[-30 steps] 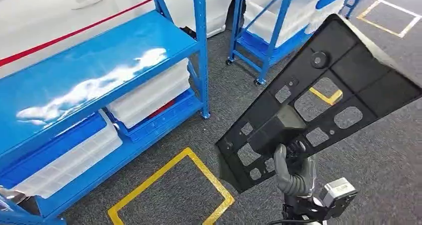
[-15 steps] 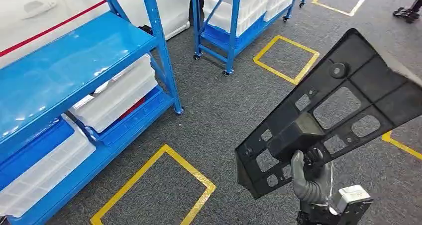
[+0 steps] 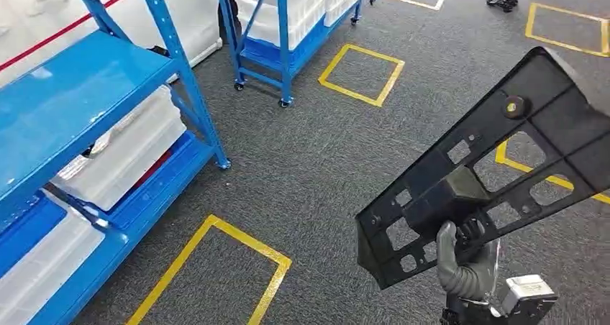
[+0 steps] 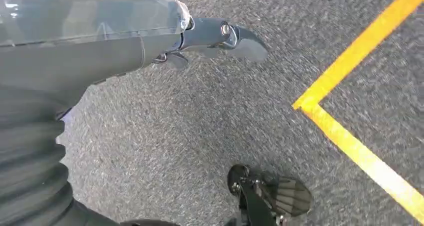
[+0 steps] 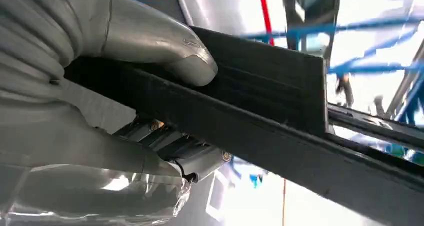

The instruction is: Take the parts from the cabinet and place them on the table.

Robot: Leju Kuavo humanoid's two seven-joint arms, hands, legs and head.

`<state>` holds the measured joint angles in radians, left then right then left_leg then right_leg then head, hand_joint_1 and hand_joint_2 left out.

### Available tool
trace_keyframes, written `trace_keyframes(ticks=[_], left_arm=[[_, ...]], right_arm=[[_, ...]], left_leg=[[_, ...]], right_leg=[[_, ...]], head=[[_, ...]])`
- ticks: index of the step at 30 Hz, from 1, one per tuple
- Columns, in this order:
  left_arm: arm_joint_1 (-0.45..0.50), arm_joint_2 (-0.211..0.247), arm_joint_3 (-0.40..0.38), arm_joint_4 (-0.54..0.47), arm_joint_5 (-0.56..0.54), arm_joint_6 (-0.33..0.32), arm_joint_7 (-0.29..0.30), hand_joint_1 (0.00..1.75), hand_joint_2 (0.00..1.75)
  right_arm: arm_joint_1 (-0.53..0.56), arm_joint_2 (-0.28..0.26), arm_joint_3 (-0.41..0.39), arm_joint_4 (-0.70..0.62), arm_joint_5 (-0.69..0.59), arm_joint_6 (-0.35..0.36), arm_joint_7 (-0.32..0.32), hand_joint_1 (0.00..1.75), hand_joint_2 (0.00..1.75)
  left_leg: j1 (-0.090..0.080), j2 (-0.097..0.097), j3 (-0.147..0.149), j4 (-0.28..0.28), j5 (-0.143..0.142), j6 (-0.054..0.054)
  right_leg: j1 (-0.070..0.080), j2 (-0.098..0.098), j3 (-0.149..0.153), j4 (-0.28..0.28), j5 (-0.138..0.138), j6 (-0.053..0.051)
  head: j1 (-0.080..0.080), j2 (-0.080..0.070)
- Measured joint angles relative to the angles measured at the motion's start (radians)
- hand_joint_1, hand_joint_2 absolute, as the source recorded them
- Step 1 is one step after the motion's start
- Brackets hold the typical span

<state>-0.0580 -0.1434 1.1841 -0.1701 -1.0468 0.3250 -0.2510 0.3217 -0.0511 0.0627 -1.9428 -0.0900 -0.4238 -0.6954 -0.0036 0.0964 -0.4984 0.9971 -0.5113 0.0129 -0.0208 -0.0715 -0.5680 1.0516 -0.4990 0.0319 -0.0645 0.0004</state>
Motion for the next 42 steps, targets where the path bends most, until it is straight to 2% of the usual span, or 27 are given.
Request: trace_keyframes(ticks=[4, 5, 6, 7, 9, 10, 11, 13, 14, 15, 16, 19, 20, 21, 22, 24, 25, 26, 27, 29, 30, 31, 35, 37, 38, 40, 42], left_arm=[[-0.005, -0.003, 0.002, 0.000, 0.011, 0.006, 0.002, 0.00, 1.75], [-0.006, -0.003, 0.003, 0.000, 0.012, 0.011, 0.005, 0.00, 1.75], [-0.005, -0.003, 0.006, 0.000, 0.013, 0.015, 0.006, 0.00, 1.75], [-0.002, -0.004, 0.008, 0.000, 0.016, 0.017, 0.007, 0.00, 1.75], [0.003, -0.006, 0.015, 0.000, 0.022, 0.021, 0.008, 0.00, 1.75], [0.006, -0.007, 0.020, 0.000, 0.023, 0.022, 0.007, 0.00, 1.75], [0.008, -0.008, 0.024, 0.000, 0.032, 0.025, 0.005, 0.00, 1.75], [0.011, -0.008, 0.028, 0.000, 0.037, 0.033, -0.003, 0.00, 1.75], [0.011, -0.008, 0.032, 0.000, 0.042, 0.034, -0.006, 0.00, 1.75], [0.012, -0.008, 0.034, 0.000, 0.044, 0.036, -0.007, 0.00, 1.75], [0.012, -0.008, 0.037, 0.000, 0.048, 0.037, -0.007, 0.00, 1.75], [0.011, -0.011, 0.050, 0.000, 0.054, 0.042, -0.006, 0.00, 1.75], [0.011, -0.015, 0.052, 0.000, 0.058, 0.045, -0.005, 0.00, 1.75], [0.010, -0.017, 0.054, 0.000, 0.061, 0.047, -0.005, 0.00, 1.75], [0.012, -0.019, 0.057, 0.000, 0.063, 0.048, -0.005, 0.00, 1.75], [0.016, -0.020, 0.060, 0.000, 0.065, 0.049, -0.005, 0.00, 1.75], [0.018, -0.020, 0.063, 0.000, 0.066, 0.049, -0.005, 0.00, 1.75], [0.018, -0.021, 0.066, 0.000, 0.066, 0.049, -0.005, 0.00, 1.75], [0.017, -0.022, 0.069, 0.000, 0.066, 0.049, -0.005, 0.00, 1.75], [0.016, -0.027, 0.073, 0.000, 0.066, 0.049, -0.005, 0.00, 1.75], [0.016, -0.027, 0.073, 0.000, 0.066, 0.049, -0.005, 0.00, 1.75], [0.016, -0.027, 0.073, 0.000, 0.066, 0.049, -0.005, 0.00, 1.75], [0.011, -0.028, 0.074, 0.000, 0.066, 0.049, -0.006, 0.00, 1.75], [0.012, -0.028, 0.074, 0.000, 0.067, 0.049, -0.006, 0.00, 1.75], [0.014, -0.028, 0.074, 0.000, 0.068, 0.049, -0.006, 0.00, 1.75], [0.018, -0.028, 0.076, 0.000, 0.073, 0.049, -0.003, 0.00, 1.75], [0.020, -0.029, 0.079, 0.000, 0.075, 0.055, 0.002, 0.00, 1.75]], right_arm=[[0.004, 0.013, -0.032, -0.003, 0.015, 0.002, -0.001, 1.75, 1.75], [0.004, 0.019, -0.036, -0.003, 0.022, 0.004, -0.001, 1.75, 1.75], [0.001, 0.024, -0.039, -0.003, 0.030, 0.005, -0.001, 1.75, 1.75], [-0.004, 0.025, -0.042, -0.002, 0.036, 0.008, -0.001, 1.75, 1.75], [-0.012, 0.034, -0.043, 0.004, 0.047, 0.011, -0.001, 1.75, 1.75], [-0.012, 0.036, -0.043, 0.006, 0.053, 0.011, -0.001, 1.75, 1.75], [-0.012, 0.040, -0.044, 0.013, 0.067, 0.009, -0.001, 1.75, 1.75], [-0.016, 0.043, -0.044, 0.016, 0.090, 0.006, -0.001, 1.75, 1.75], [-0.020, 0.045, -0.044, 0.017, 0.102, 0.004, -0.001, 1.75, 1.75], [-0.024, 0.048, -0.044, 0.017, 0.110, 0.001, -0.001, 1.75, 1.75], [-0.030, 0.050, -0.044, 0.017, 0.114, -0.002, -0.001, 1.75, 1.75], [-0.036, 0.051, -0.044, 0.020, 0.135, -0.004, -0.001, 1.75, 1.75], [-0.039, 0.051, -0.044, 0.020, 0.143, -0.005, -0.001, 1.75, 1.75], [-0.042, 0.052, -0.044, 0.022, 0.149, -0.005, -0.001, 1.75, 1.75], [-0.053, 0.052, -0.044, 0.023, 0.154, -0.006, -0.001, 1.75, 1.75], [-0.067, 0.054, -0.042, 0.028, 0.167, -0.006, -0.001, 1.75, 1.75], [-0.067, 0.056, -0.042, 0.031, 0.170, -0.006, -0.001, 1.75, 1.75], [-0.067, 0.056, -0.042, 0.035, 0.172, -0.006, -0.001, 1.75, 1.75], [-0.068, 0.056, -0.042, 0.038, 0.174, -0.006, -0.001, 1.75, 1.75], [-0.070, 0.057, -0.042, 0.039, 0.174, -0.007, -0.001, 1.75, 1.75], [-0.073, 0.057, -0.042, 0.039, 0.175, -0.007, -0.001, 1.75, 1.75], [-0.076, 0.058, -0.042, 0.039, 0.175, -0.007, 0.000, 1.75, 1.75], [-0.076, 0.061, -0.042, 0.039, 0.175, -0.007, -0.001, 1.75, 1.75], [-0.079, 0.065, -0.042, 0.038, 0.179, -0.007, -0.001, 1.75, 1.75], [-0.083, 0.068, -0.042, 0.039, 0.181, -0.008, -0.001, 1.75, 1.75], [-0.087, 0.072, -0.040, 0.040, 0.192, -0.010, -0.001, 1.75, 1.75], [-0.087, 0.074, -0.028, 0.048, 0.206, -0.016, -0.001, 1.75, 1.75]], left_leg=[[-0.002, 0.028, 0.005, 0.007, -0.001, -0.021], [0.004, 0.012, -0.001, 0.013, -0.010, -0.030], [0.007, -0.041, -0.008, 0.037, -0.035, -0.035], [0.008, -0.070, -0.033, 0.094, -0.075, -0.036], [0.007, -0.087, -0.108, 0.259, -0.153, -0.036], [0.007, -0.088, -0.136, 0.319, -0.168, -0.033], [0.007, -0.088, -0.141, 0.328, -0.156, -0.029], [0.005, -0.097, -0.087, 0.210, -0.073, -0.015], [0.002, -0.124, -0.036, 0.100, -0.017, -0.004], [-0.002, -0.176, -0.009, 0.034, 0.000, 0.005], [0.000, -0.189, -0.004, 0.014, -0.006, 0.008], [-0.009, -0.160, -0.003, 0.007, 0.000, 0.012], [0.004, -0.146, 0.006, -0.016, 0.016, 0.017], [0.002, -0.129, 0.010, -0.026, 0.024, 0.019], [0.001, -0.115, 0.008, -0.029, 0.029, 0.028], [-0.002, -0.083, -0.001, -0.028, 0.030, 0.028], [-0.003, -0.068, -0.003, -0.027, 0.030, 0.028], [-0.002, -0.054, -0.005, -0.026, 0.030, 0.027], [-0.002, -0.041, -0.006, -0.023, 0.029, 0.026], [0.000, -0.016, -0.005, -0.014, 0.022, 0.016], [-0.002, -0.008, -0.005, -0.007, 0.016, 0.008], [-0.008, 0.001, -0.008, -0.002, 0.010, 0.001], [-0.005, 0.039, 0.001, -0.001, 0.005, -0.018], [0.005, -0.043, -0.022, 0.057, -0.046, -0.028], [0.007, -0.068, -0.054, 0.128, -0.087, -0.030], [0.008, -0.086, -0.129, 0.291, -0.153, -0.033], [0.008, -0.088, -0.135, 0.298, -0.123, -0.031]], right_leg=[[0.004, 0.037, -0.016, -0.005, 0.016, -0.033], [-0.002, 0.046, -0.017, -0.011, 0.023, -0.043], [-0.002, 0.054, -0.020, -0.013, 0.026, -0.048], [-0.001, 0.062, -0.025, -0.013, 0.030, -0.053], [0.004, 0.085, -0.035, -0.012, 0.036, -0.061], [0.007, 0.097, -0.039, -0.012, 0.038, -0.064], [0.010, 0.111, -0.040, -0.011, 0.041, -0.063], [0.015, 0.140, -0.040, -0.011, 0.045, -0.061], [0.015, 0.155, -0.039, -0.011, 0.047, -0.059], [0.011, 0.162, -0.041, -0.012, 0.050, -0.057], [0.015, 0.173, -0.045, -0.010, 0.054, -0.051], [0.002, 0.209, -0.055, -0.019, 0.070, -0.027], [0.006, 0.205, -0.056, -0.016, 0.072, -0.024], [0.010, 0.148, -0.064, -0.001, 0.058, -0.026], [0.012, 0.108, -0.085, 0.041, 0.018, -0.024], [0.005, 0.084, -0.153, 0.195, -0.065, -0.014], [0.002, 0.081, -0.177, 0.256, -0.085, -0.009], [-0.001, 0.079, -0.179, 0.271, -0.081, -0.003], [-0.005, 0.074, -0.157, 0.237, -0.056, 0.000], [-0.009, 0.040, -0.049, 0.060, 0.021, 0.004], [-0.007, -0.009, -0.009, -0.017, 0.024, 0.002], [0.004, -0.024, -0.008, -0.018, 0.019, -0.012], [0.007, 0.029, -0.017, -0.026, 0.029, -0.036], [0.002, 0.048, -0.018, -0.031, 0.036, -0.048], [0.002, 0.058, -0.022, -0.031, 0.039, -0.053], [0.005, 0.086, -0.029, -0.029, 0.043, -0.057], [0.007, 0.115, -0.029, -0.028, 0.045, -0.055]], head=[[0.000, 0.000], [0.000, 0.000], [0.000, 0.000], [0.000, 0.000], [0.000, 0.000], [0.000, 0.000], [-0.001, 0.000], [0.000, 0.000], [0.000, 0.000], [0.000, 0.000], [0.000, 0.000], [-0.001, 0.000], [-0.001, 0.000], [0.000, 0.000], [0.000, 0.000], [0.000, 0.000], [0.000, 0.000], [0.000, 0.000], [0.000, 0.000], [0.000, 0.000], [0.000, 0.000], [0.000, 0.000], [0.000, 0.000], [-0.001, 0.000], [-0.001, 0.000], [-0.001, 0.000], [-0.001, 0.000]])
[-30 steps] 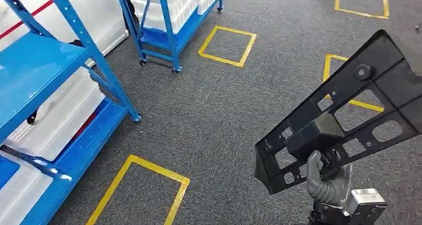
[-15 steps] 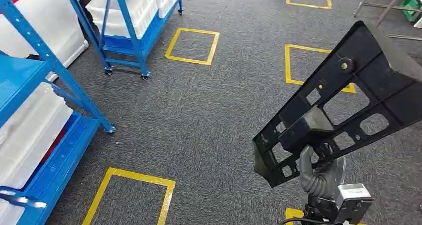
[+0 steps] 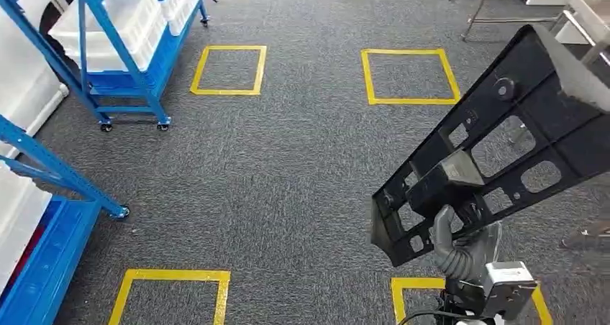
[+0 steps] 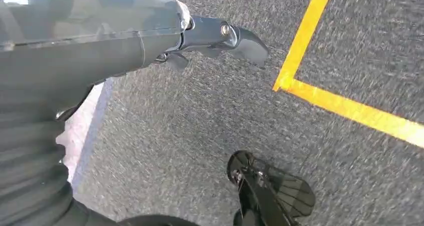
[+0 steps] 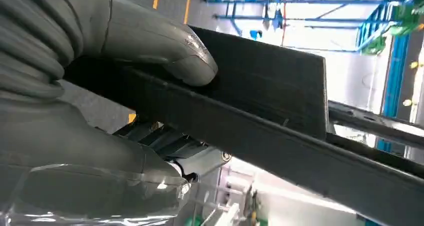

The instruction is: Take the parts from the cabinet and place them on the table.

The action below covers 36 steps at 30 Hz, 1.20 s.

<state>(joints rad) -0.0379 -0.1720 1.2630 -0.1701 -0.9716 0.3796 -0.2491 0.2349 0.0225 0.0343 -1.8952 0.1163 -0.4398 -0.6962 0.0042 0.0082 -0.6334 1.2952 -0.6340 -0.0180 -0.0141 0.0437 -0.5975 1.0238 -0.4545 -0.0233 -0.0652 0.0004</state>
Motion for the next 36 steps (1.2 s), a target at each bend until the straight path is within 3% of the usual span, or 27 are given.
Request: trace_keyframes(ticks=[2, 3, 4, 6, 8, 9, 10, 11, 13, 14, 15, 17, 18, 19, 20, 23, 24, 25, 26, 27, 29, 30, 31, 33, 34, 35, 36], left_arm=[[-0.001, 0.000, 0.003, 0.000, 0.005, 0.008, 0.006, 0.00, 1.75], [-0.002, 0.000, 0.003, 0.000, 0.006, 0.012, 0.008, 0.00, 1.75], [-0.001, 0.000, 0.005, 0.000, 0.008, 0.018, 0.008, 0.00, 1.75], [-0.002, 0.000, 0.011, 0.000, 0.009, 0.027, 0.004, 0.00, 1.75], [-0.004, 0.001, 0.016, 0.000, 0.009, 0.039, -0.005, 0.00, 1.75], [-0.005, 0.000, 0.018, 0.000, 0.008, 0.042, -0.008, 0.00, 1.75], [-0.005, 0.000, 0.018, 0.000, 0.008, 0.047, -0.015, 0.00, 1.75], [-0.001, -0.001, 0.019, 0.000, 0.008, 0.047, -0.022, 0.00, 1.75], [0.004, -0.003, 0.020, 0.000, 0.008, 0.046, -0.032, 0.00, 1.75], [0.006, -0.002, 0.020, 0.000, 0.008, 0.045, -0.034, 0.00, 1.75], [0.008, -0.003, 0.021, 0.000, 0.008, 0.044, -0.036, 0.00, 1.75], [0.008, -0.003, 0.021, 0.000, 0.007, 0.039, -0.042, 0.00, 1.75], [0.008, -0.003, 0.020, 0.000, 0.005, 0.035, -0.045, 0.00, 1.75], [0.009, -0.004, 0.020, 0.000, 0.001, 0.033, -0.047, 0.00, 1.75], [0.010, -0.005, 0.020, 0.000, -0.003, 0.031, -0.047, 0.00, 1.75], [0.009, -0.006, 0.015, 0.000, -0.039, 0.007, -0.032, 0.00, 1.75], [0.011, -0.006, 0.009, 0.000, -0.053, -0.001, -0.019, 0.00, 1.75], [0.013, -0.006, 0.004, 0.000, -0.062, -0.005, -0.006, 0.00, 1.75], [0.016, -0.006, -0.001, 0.000, -0.069, -0.005, 0.005, 0.00, 1.75], [0.021, -0.006, -0.008, 0.000, -0.075, -0.005, 0.014, 0.00, 1.75], [0.021, -0.006, -0.011, 0.000, -0.076, 0.000, 0.003, 0.00, 1.75], [0.021, -0.006, -0.012, 0.000, -0.076, 0.001, -0.006, 0.00, 1.75], [0.020, -0.005, -0.013, 0.000, -0.075, 0.002, -0.018, 0.00, 1.75], [0.016, 0.005, -0.017, 0.000, -0.080, -0.009, -0.053, 0.00, 1.75], [0.016, 0.011, -0.021, 0.000, -0.082, -0.015, -0.070, 0.00, 1.75], [0.015, 0.016, -0.024, 0.000, -0.081, -0.024, -0.085, 0.00, 1.75], [0.012, 0.023, -0.025, 0.000, -0.078, -0.028, -0.095, 0.00, 1.75]], right_arm=[[-0.005, 0.000, 0.017, 0.006, 0.014, -0.009, 0.000, 1.75, 1.75], [-0.007, 0.000, 0.024, 0.009, 0.018, -0.010, 0.000, 1.75, 1.75], [-0.011, 0.002, 0.033, 0.012, 0.024, -0.017, 0.000, 1.75, 1.75], [-0.017, 0.002, 0.055, 0.019, 0.027, -0.032, 0.000, 1.75, 1.75], [-0.010, 0.001, 0.070, 0.023, 0.026, -0.042, 0.002, 1.75, 1.75], [-0.008, -0.002, 0.074, 0.024, 0.020, -0.042, 0.005, 1.75, 1.75], [-0.009, -0.007, 0.078, 0.024, 0.010, -0.043, 0.008, 1.75, 1.75], [-0.012, -0.010, 0.081, 0.026, 0.001, -0.042, 0.012, 1.75, 1.75], [-0.012, -0.023, 0.082, 0.032, -0.017, -0.040, 0.014, 1.75, 1.75], [-0.011, -0.029, 0.082, 0.036, -0.019, -0.040, 0.014, 1.75, 1.75], [-0.011, -0.033, 0.082, 0.039, -0.022, -0.040, 0.014, 1.75, 1.75], [-0.010, -0.040, 0.082, 0.041, -0.024, -0.041, 0.015, 1.75, 1.75], [-0.011, -0.044, 0.082, 0.041, -0.024, -0.044, 0.015, 1.75, 1.75], [-0.011, -0.048, 0.082, 0.041, -0.026, -0.044, 0.015, 1.75, 1.75], [-0.008, -0.051, 0.081, 0.040, -0.026, -0.047, 0.017, 1.75, 1.75], [0.033, -0.055, 0.056, 0.029, 0.002, -0.063, 0.032, 1.75, 1.75], [0.053, -0.055, 0.047, 0.019, 0.018, -0.063, 0.034, 1.75, 1.75], [0.067, -0.054, 0.039, 0.008, 0.039, -0.063, 0.034, 1.75, 1.75], [0.072, -0.054, 0.035, 0.004, 0.055, -0.063, 0.034, 1.75, 1.75], [0.079, -0.052, 0.029, 0.000, 0.087, -0.058, 0.036, 1.75, 1.75], [0.091, -0.042, 0.023, -0.003, 0.138, -0.050, 0.035, 1.75, 1.75], [0.093, -0.037, 0.018, -0.003, 0.163, -0.043, 0.033, 1.75, 1.75], [0.093, -0.032, 0.016, -0.001, 0.177, -0.038, 0.029, 1.75, 1.75], [0.091, -0.026, 0.013, 0.004, 0.173, -0.036, 0.015, 1.75, 1.75], [0.090, -0.025, 0.011, 0.008, 0.166, -0.037, 0.009, 1.75, 1.75], [0.087, -0.025, 0.010, 0.012, 0.158, -0.041, 0.007, 1.75, 1.75], [0.088, -0.025, 0.010, 0.015, 0.154, -0.045, 0.005, 1.75, 1.75]], left_leg=[[0.001, -0.013, 0.068, -0.153, 0.093, 0.006], [0.003, -0.041, 0.103, -0.232, 0.131, 0.009], [0.005, -0.092, 0.118, -0.273, 0.124, 0.013], [0.003, -0.080, 0.115, -0.286, 0.127, 0.016], [0.002, -0.056, 0.120, -0.293, 0.137, 0.032], [0.007, -0.039, 0.120, -0.300, 0.146, 0.040], [0.004, -0.030, 0.118, -0.304, 0.149, 0.050], [0.001, -0.016, 0.115, -0.304, 0.151, 0.053], [-0.005, 0.013, 0.109, -0.303, 0.152, 0.054], [-0.006, 0.027, 0.107, -0.302, 0.152, 0.054], [-0.007, 0.042, 0.106, -0.302, 0.151, 0.054], [-0.008, 0.067, 0.108, -0.301, 0.149, 0.053], [-0.009, 0.079, 0.111, -0.299, 0.146, 0.050], [-0.015, 0.088, 0.113, -0.298, 0.142, 0.044], [-0.018, 0.094, 0.113, -0.294, 0.138, 0.039], [-0.018, 0.124, 0.123, -0.298, 0.134, 0.029], [-0.017, 0.110, 0.120, -0.291, 0.123, 0.020], [-0.013, 0.054, 0.113, -0.262, 0.100, 0.014], [-0.010, 0.029, 0.095, -0.219, 0.071, 0.013], [-0.006, 0.010, 0.049, -0.115, 0.016, 0.010], [-0.003, 0.001, -0.013, 0.017, -0.026, 0.006], [-0.001, 0.001, -0.016, 0.021, -0.011, 0.005], [0.002, -0.001, 0.004, -0.025, 0.027, 0.005], [0.008, -0.028, 0.082, -0.199, 0.124, 0.006], [0.014, -0.084, 0.106, -0.261, 0.137, 0.007], [0.014, -0.104, 0.112, -0.287, 0.129, 0.007], [0.011, -0.092, 0.112, -0.276, 0.130, 0.009]], right_leg=[[0.000, 0.030, 0.001, 0.002, 0.002, 0.004], [-0.001, 0.041, 0.001, 0.003, 0.004, 0.007], [0.003, 0.050, -0.002, 0.005, 0.006, 0.013], [-0.001, 0.071, -0.013, 0.005, 0.014, 0.027], [-0.002, 0.097, -0.019, -0.002, 0.025, 0.045], [-0.005, 0.070, -0.022, 0.011, 0.015, 0.044], [0.002, 0.011, -0.040, 0.046, -0.018, 0.045], [0.002, -0.017, -0.069, 0.110, -0.060, 0.050], [-0.001, -0.034, -0.141, 0.276, -0.137, 0.056], [-0.001, -0.036, -0.154, 0.312, -0.144, 0.058], [-0.001, -0.038, -0.142, 0.298, -0.127, 0.058], [0.000, -0.054, -0.057, 0.156, -0.057, 0.055], [0.003, -0.085, 0.006, 0.051, -0.021, 0.050], [0.013, -0.136, 0.033, -0.007, -0.032, 0.044], [0.017, -0.120, 0.033, -0.007, -0.024, 0.033], [0.019, -0.089, 0.028, -0.010, -0.023, 0.023], [0.006, -0.079, 0.036, -0.020, -0.017, 0.014], [0.005, -0.068, 0.035, -0.021, -0.016, 0.011], [0.005, -0.060, 0.033, -0.020, -0.014, 0.006], [0.006, -0.042, 0.031, -0.020, -0.014, 0.003], [0.006, -0.014, 0.030, -0.019, -0.013, 0.003], [0.006, 0.002, 0.031, -0.019, -0.013, 0.003], [0.005, 0.018, 0.032, -0.017, -0.013, 0.003], [0.002, 0.047, 0.036, -0.012, -0.014, 0.008], [0.001, 0.057, 0.032, -0.009, -0.016, 0.014], [0.006, 0.068, 0.025, 0.002, -0.016, 0.022], [0.001, 0.078, 0.018, -0.003, -0.011, 0.030]], head=[[0.000, 0.000], [0.000, 0.000], [0.000, 0.000], [0.000, 0.000], [0.000, 0.000], [0.000, 0.000], [0.002, 0.000], [0.002, 0.000], [0.002, 0.000], [0.002, 0.000], [0.002, 0.000], [0.002, 0.000], [0.002, 0.000], [0.002, 0.000], [0.001, 0.000], [0.001, 0.000], [0.001, 0.000], [0.000, 0.000], [0.000, 0.000], [0.000, 0.000], [0.000, 0.000], [0.000, 0.000], [0.000, 0.000], [0.000, 0.000], [0.000, 0.000], [0.000, 0.000], [0.000, 0.000]])
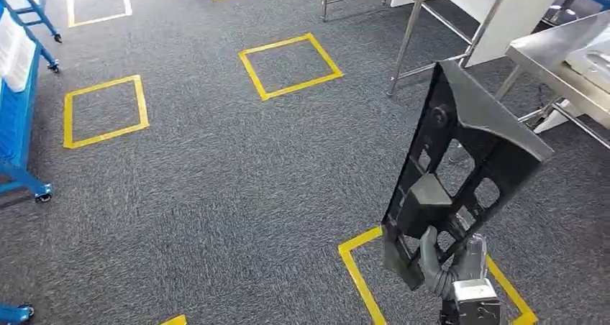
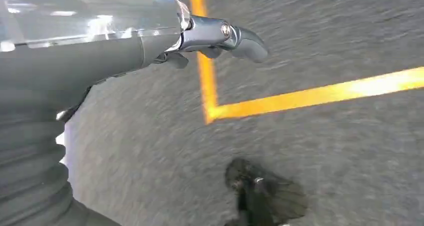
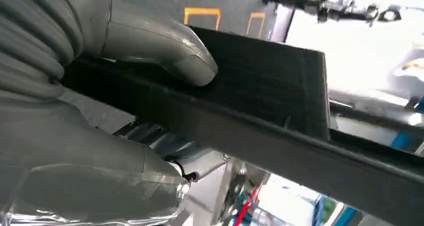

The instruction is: Take the parts from the cabinet and place them on the table.

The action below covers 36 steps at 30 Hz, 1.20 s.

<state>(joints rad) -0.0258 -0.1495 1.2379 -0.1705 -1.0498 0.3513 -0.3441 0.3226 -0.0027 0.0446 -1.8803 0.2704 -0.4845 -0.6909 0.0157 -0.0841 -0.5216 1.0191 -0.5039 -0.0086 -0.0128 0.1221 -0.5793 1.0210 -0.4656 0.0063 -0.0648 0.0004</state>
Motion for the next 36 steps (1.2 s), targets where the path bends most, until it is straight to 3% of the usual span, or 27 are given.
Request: trace_keyframes(ticks=[2, 3, 4, 5, 7, 8, 9, 10, 12, 13, 14, 17, 18, 19, 20, 21, 23, 24, 25, 27, 28, 29, 30, 33, 34, 35, 36], left_arm=[[-0.007, 0.013, -0.002, 0.000, 0.000, -0.009, -0.008, 0.00, 1.75], [-0.007, 0.015, -0.005, 0.000, -0.002, -0.013, -0.011, 0.00, 1.75], [-0.010, 0.022, -0.008, -0.003, -0.009, -0.013, -0.017, 0.00, 1.75], [-0.010, 0.025, -0.009, -0.003, -0.011, -0.016, -0.019, 0.00, 1.75], [-0.009, 0.030, -0.012, -0.003, -0.024, -0.033, -0.012, 0.00, 1.75], [-0.009, 0.032, -0.016, -0.003, -0.032, -0.038, 0.000, 0.00, 1.75], [-0.010, 0.034, -0.022, -0.003, -0.040, -0.043, 0.011, 0.00, 1.75], [-0.011, 0.035, -0.029, -0.003, -0.044, -0.045, 0.017, 0.00, 1.75], [-0.016, 0.035, -0.033, -0.003, -0.048, -0.047, 0.020, 0.00, 1.75], [-0.018, 0.035, -0.035, -0.003, -0.049, -0.047, 0.020, 0.00, 1.75], [-0.018, 0.035, -0.037, -0.003, -0.050, -0.048, 0.021, 0.00, 1.75], [-0.026, 0.036, -0.048, -0.003, -0.057, -0.068, 0.016, 0.00, 1.75], [-0.031, 0.037, -0.053, -0.004, -0.058, -0.071, 0.015, 0.00, 1.75], [-0.033, 0.040, -0.056, -0.004, -0.061, -0.076, 0.016, 0.00, 1.75], [-0.034, 0.040, -0.057, -0.004, -0.063, -0.079, 0.018, 0.00, 1.75], [-0.035, 0.040, -0.058, -0.004, -0.063, -0.079, 0.023, 0.00, 1.75], [-0.032, 0.040, -0.058, -0.004, -0.056, -0.078, 0.031, 0.00, 1.75], [-0.032, 0.040, -0.058, -0.004, -0.048, -0.076, 0.034, 0.00, 1.75], [-0.032, 0.040, -0.057, -0.004, -0.041, -0.073, 0.034, 0.00, 1.75], [-0.035, 0.040, -0.055, -0.005, -0.029, -0.064, 0.031, 0.00, 1.75], [-0.035, 0.040, -0.054, -0.006, -0.025, -0.060, 0.030, 0.00, 1.75], [-0.035, 0.039, -0.053, -0.006, -0.019, -0.058, 0.030, 0.00, 1.75], [-0.035, 0.039, -0.052, -0.006, -0.020, -0.056, 0.030, 0.00, 1.75], [-0.038, 0.039, -0.050, -0.006, -0.018, -0.048, 0.035, 0.00, 1.75], [-0.039, 0.035, -0.050, -0.006, -0.017, -0.047, 0.036, 0.00, 1.75], [-0.039, 0.038, -0.049, -0.009, -0.017, -0.046, 0.036, 0.00, 1.75], [-0.037, 0.038, -0.047, -0.010, -0.017, -0.045, 0.036, 0.00, 1.75]], right_arm=[[0.005, 0.000, -0.001, 0.005, -0.006, -0.003, -0.001, 1.75, 1.75], [0.007, 0.000, -0.001, 0.007, -0.005, -0.005, -0.001, 1.75, 1.75], [0.011, 0.001, -0.001, 0.009, -0.005, -0.011, -0.003, 1.75, 1.75], [0.009, 0.000, -0.001, 0.010, -0.003, -0.015, -0.003, 1.75, 1.75], [0.008, 0.000, -0.001, 0.016, 0.010, -0.032, -0.003, 1.75, 1.75], [0.011, 0.000, 0.000, 0.019, 0.019, -0.047, -0.003, 1.75, 1.75], [0.013, 0.000, 0.000, 0.021, 0.024, -0.059, -0.003, 1.75, 1.75], [0.014, -0.001, 0.000, 0.021, 0.027, -0.067, -0.003, 1.75, 1.75], [0.014, -0.001, 0.000, 0.021, 0.029, -0.072, -0.003, 1.75, 1.75], [0.014, -0.001, 0.000, 0.021, 0.030, -0.072, -0.003, 1.75, 1.75], [0.011, -0.001, 0.000, 0.021, 0.030, -0.073, -0.003, 1.75, 1.75], [0.018, -0.001, 0.000, 0.017, 0.018, -0.093, -0.004, 1.75, 1.75], [0.022, -0.001, 0.000, 0.014, 0.017, -0.097, -0.004, 1.75, 1.75], [0.027, 0.000, 0.000, 0.008, 0.019, -0.101, -0.005, 1.75, 1.75], [0.026, 0.000, 0.001, 0.002, 0.024, -0.103, -0.006, 1.75, 1.75], [0.024, 0.000, 0.002, -0.001, 0.031, -0.100, -0.005, 1.75, 1.75], [0.025, 0.001, 0.009, -0.003, 0.040, -0.086, -0.005, 1.75, 1.75], [0.025, 0.001, 0.010, -0.003, 0.043, -0.078, -0.005, 1.75, 1.75], [0.024, 0.001, 0.012, -0.003, 0.047, -0.071, -0.005, 1.75, 1.75], [0.019, 0.001, 0.017, -0.003, 0.048, -0.065, -0.005, 1.75, 1.75], [0.013, 0.000, 0.019, -0.002, 0.048, -0.063, -0.005, 1.75, 1.75], [0.009, 0.000, 0.021, -0.002, 0.048, -0.062, -0.005, 1.75, 1.75], [0.000, -0.001, 0.024, 0.000, 0.048, -0.061, -0.005, 1.75, 1.75], [-0.002, -0.002, 0.028, 0.001, 0.048, -0.063, -0.005, 1.75, 1.75], [-0.002, -0.003, 0.029, 0.001, 0.048, -0.064, -0.005, 1.75, 1.75], [-0.004, -0.003, 0.029, 0.001, 0.048, -0.066, -0.005, 1.75, 1.75], [-0.010, -0.005, 0.030, 0.002, 0.049, -0.066, -0.005, 1.75, 1.75]], left_leg=[[-0.006, 0.020, -0.002, -0.001, 0.003, 0.012], [0.002, 0.036, -0.002, -0.016, 0.011, 0.024], [-0.001, 0.051, 0.001, -0.019, 0.016, 0.031], [-0.003, 0.063, -0.001, -0.021, 0.017, 0.038], [-0.011, 0.093, -0.004, -0.021, 0.016, 0.040], [-0.014, 0.109, -0.005, -0.020, 0.016, 0.041], [-0.015, 0.124, -0.005, -0.020, 0.015, 0.042], [-0.017, 0.138, -0.004, -0.020, 0.014, 0.042], [-0.020, 0.163, 0.001, -0.020, 0.010, 0.041], [-0.021, 0.172, 0.006, -0.020, 0.007, 0.038], [-0.029, 0.183, 0.006, -0.017, 0.003, 0.032], [-0.027, 0.213, 0.012, -0.021, 0.001, 0.024], [-0.032, 0.224, 0.018, -0.020, -0.002, 0.017], [-0.025, 0.183, 0.014, -0.005, -0.016, 0.010], [-0.023, 0.133, -0.007, 0.041, -0.050, 0.007], [-0.018, 0.108, -0.041, 0.118, -0.092, 0.004], [-0.012, 0.093, -0.112, 0.272, -0.153, -0.002], [-0.011, 0.093, -0.127, 0.300, -0.150, -0.005], [-0.009, 0.093, -0.119, 0.277, -0.124, -0.006], [-0.003, 0.084, -0.058, 0.135, -0.034, -0.007], [0.002, 0.055, -0.013, 0.034, 0.012, -0.009], [0.005, 0.002, -0.004, 0.014, -0.009, -0.009], [0.005, 0.001, -0.007, 0.005, -0.005, -0.002], [-0.005, 0.030, -0.005, 0.005, 0.000, 0.015], [0.002, 0.046, -0.006, -0.005, 0.008, 0.027], [0.001, 0.058, -0.005, -0.009, 0.011, 0.031], [0.000, 0.070, -0.006, -0.009, 0.012, 0.034]], right_leg=[[-0.004, 0.024, -0.007, -0.005, 0.009, 0.016], [-0.004, 0.031, -0.010, 0.000, 0.007, 0.021], [0.000, -0.037, -0.020, 0.022, -0.012, 0.022], [0.002, -0.080, -0.044, 0.071, -0.047, 0.024], [-0.001, -0.111, -0.114, 0.224, -0.122, 0.029], [-0.001, -0.114, -0.140, 0.283, -0.142, 0.030], [-0.001, -0.117, -0.145, 0.297, -0.137, 0.030], [0.000, -0.119, -0.125, 0.262, -0.109, 0.029], [0.004, -0.142, -0.029, 0.093, -0.028, 0.018], [0.011, -0.190, 0.018, 0.011, -0.007, 0.009], [0.024, -0.210, 0.024, -0.008, -0.018, 0.002], [0.026, -0.172, 0.014, -0.008, -0.013, -0.007], [0.018, -0.161, 0.018, -0.019, -0.008, -0.015], [0.011, -0.153, 0.025, -0.026, -0.002, -0.019], [0.007, -0.141, 0.024, -0.027, 0.000, -0.024], [0.007, -0.130, 0.022, -0.027, 0.002, -0.027], [0.007, -0.102, 0.019, -0.026, 0.002, -0.028], [0.007, -0.087, 0.018, -0.024, 0.003, -0.027], [0.006, -0.072, 0.019, -0.021, 0.003, -0.027], [0.004, -0.045, 0.019, -0.014, 0.000, -0.022], [0.001, -0.030, 0.018, -0.007, -0.004, -0.015], [0.004, -0.021, 0.012, -0.001, -0.005, -0.007], [0.003, -0.010, 0.002, 0.009, -0.004, 0.000], [-0.005, 0.021, -0.007, -0.003, 0.009, 0.024], [-0.005, 0.014, -0.011, 0.001, 0.006, 0.027], [0.002, -0.051, -0.022, 0.028, -0.016, 0.030], [0.003, -0.088, -0.051, 0.086, -0.054, 0.034]], head=[[0.000, 0.000], [0.000, 0.000], [0.000, 0.000], [0.001, 0.000], [0.001, 0.000], [0.001, 0.000], [0.001, 0.000], [0.001, 0.000], [0.001, 0.000], [0.001, 0.000], [0.001, 0.000], [0.001, 0.000], [0.001, 0.000], [0.001, 0.000], [0.000, 0.000], [0.000, 0.000], [0.000, 0.000], [0.000, 0.000], [0.000, 0.000], [0.000, 0.000], [0.000, 0.000], [0.000, 0.000], [0.000, 0.000], [0.000, 0.000], [0.000, 0.000], [0.002, 0.000], [0.002, 0.000]])
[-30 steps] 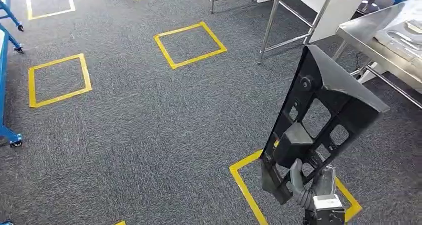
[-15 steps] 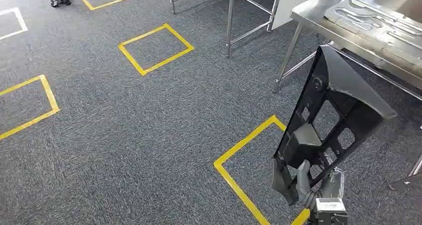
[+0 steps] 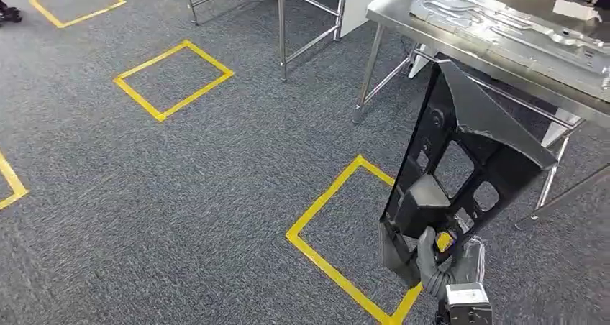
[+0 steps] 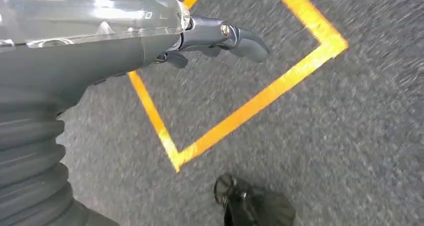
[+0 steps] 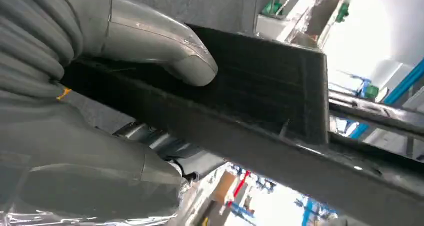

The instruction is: Take the parts from the cabinet and place them on the table.

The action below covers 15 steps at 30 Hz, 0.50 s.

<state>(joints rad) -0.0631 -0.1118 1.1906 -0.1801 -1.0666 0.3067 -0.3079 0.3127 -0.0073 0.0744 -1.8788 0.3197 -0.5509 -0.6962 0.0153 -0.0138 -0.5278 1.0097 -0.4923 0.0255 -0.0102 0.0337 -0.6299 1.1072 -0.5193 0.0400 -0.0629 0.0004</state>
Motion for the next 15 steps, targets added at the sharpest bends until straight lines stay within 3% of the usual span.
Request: trace_keyframes(ticks=[2, 3, 4, 5, 6, 7, 8, 9, 12, 13, 14, 15], left_arm=[[0.003, 0.002, 0.003, 0.000, 0.004, 0.002, 0.003, 0.00, 1.75], [0.005, 0.002, 0.007, 0.000, 0.008, 0.003, 0.005, 0.00, 1.75], [0.004, 0.002, 0.012, 0.000, 0.011, 0.003, 0.006, 0.00, 1.75], [0.003, 0.003, 0.016, 0.000, 0.014, 0.003, 0.006, 0.00, 1.75], [0.002, 0.002, 0.017, 0.000, 0.016, 0.003, 0.007, 0.00, 1.75], [0.001, 0.002, 0.018, 0.000, 0.018, 0.003, 0.008, 0.00, 1.75], [0.001, 0.002, 0.019, 0.000, 0.019, 0.003, 0.009, 0.00, 1.75], [0.001, 0.000, 0.020, 0.000, 0.020, 0.004, 0.010, 0.00, 1.75], [-0.004, -0.002, 0.024, 0.000, 0.024, 0.006, 0.009, 0.00, 1.75], [-0.007, -0.002, 0.024, -0.001, 0.027, 0.008, 0.008, 0.00, 1.75], [-0.007, -0.002, 0.025, -0.001, 0.027, 0.008, 0.008, 0.00, 1.75], [-0.006, -0.002, 0.026, -0.002, 0.028, 0.009, 0.006, 0.00, 1.75]], right_arm=[[-0.002, 0.000, 0.008, 0.003, 0.003, -0.005, 0.000, 1.75, 1.75], [-0.002, 0.000, 0.016, 0.006, 0.005, -0.006, 0.002, 1.75, 1.75], [-0.002, 0.000, 0.023, 0.008, 0.010, -0.007, 0.003, 1.75, 1.75], [-0.002, 0.000, 0.029, 0.010, 0.015, -0.008, 0.006, 1.75, 1.75], [-0.003, 0.000, 0.035, 0.011, 0.020, -0.011, 0.008, 1.75, 1.75], [-0.003, 0.000, 0.045, 0.011, 0.024, -0.013, 0.011, 1.75, 1.75], [-0.005, 0.000, 0.053, 0.011, 0.028, -0.016, 0.012, 1.75, 1.75], [-0.006, 0.000, 0.060, 0.013, 0.031, -0.018, 0.015, 1.75, 1.75], [-0.007, 0.001, 0.073, 0.013, 0.039, -0.023, 0.024, 1.75, 1.75], [-0.008, 0.001, 0.074, 0.013, 0.039, -0.023, 0.026, 1.75, 1.75], [-0.007, 0.001, 0.077, 0.013, 0.040, -0.024, 0.028, 1.75, 1.75], [-0.012, 0.001, 0.081, 0.013, 0.042, -0.024, 0.032, 1.75, 1.75]], left_leg=[[-0.007, 0.028, -0.003, 0.001, -0.001, 0.002], [-0.010, 0.044, -0.003, 0.001, -0.002, 0.004], [-0.013, 0.059, -0.003, 0.001, -0.003, 0.004], [-0.016, 0.070, -0.001, 0.001, -0.004, 0.004], [-0.018, 0.082, 0.002, 0.001, -0.007, 0.005], [-0.021, 0.093, 0.007, 0.001, -0.009, 0.004], [-0.021, 0.103, 0.011, -0.001, -0.012, 0.003], [-0.027, 0.113, 0.013, -0.001, -0.014, -0.001], [-0.021, 0.144, 0.019, -0.009, -0.013, -0.013], [-0.027, 0.150, 0.025, -0.011, -0.017, -0.020], [-0.021, 0.099, 0.022, 0.006, -0.028, -0.027], [-0.018, 0.050, 0.001, 0.049, -0.058, -0.032]], right_leg=[[-0.003, -0.026, -0.073, 0.156, -0.070, 0.003], [-0.003, -0.029, -0.098, 0.209, -0.082, 0.003], [-0.003, -0.030, -0.097, 0.209, -0.069, 0.001], [-0.002, -0.032, -0.075, 0.167, -0.039, -0.003], [0.001, -0.037, -0.033, 0.091, 0.002, -0.010], [0.008, -0.056, 0.021, -0.006, 0.044, -0.021], [0.021, -0.116, 0.061, -0.086, 0.045, -0.038], [0.025, -0.131, 0.062, -0.088, 0.046, -0.049], [0.033, -0.092, 0.056, -0.094, 0.052, -0.057], [0.024, -0.079, 0.064, -0.111, 0.060, -0.063], [0.016, -0.070, 0.071, -0.121, 0.069, -0.060], [0.011, -0.057, 0.071, -0.125, 0.072, -0.065]], head=[[0.000, 0.000], [0.000, 0.000], [0.000, 0.000], [0.000, 0.000], [0.000, 0.000], [0.000, 0.000], [0.000, 0.000], [0.000, 0.000], [0.000, 0.000], [0.000, 0.000], [0.000, 0.000], [-0.001, 0.000]])
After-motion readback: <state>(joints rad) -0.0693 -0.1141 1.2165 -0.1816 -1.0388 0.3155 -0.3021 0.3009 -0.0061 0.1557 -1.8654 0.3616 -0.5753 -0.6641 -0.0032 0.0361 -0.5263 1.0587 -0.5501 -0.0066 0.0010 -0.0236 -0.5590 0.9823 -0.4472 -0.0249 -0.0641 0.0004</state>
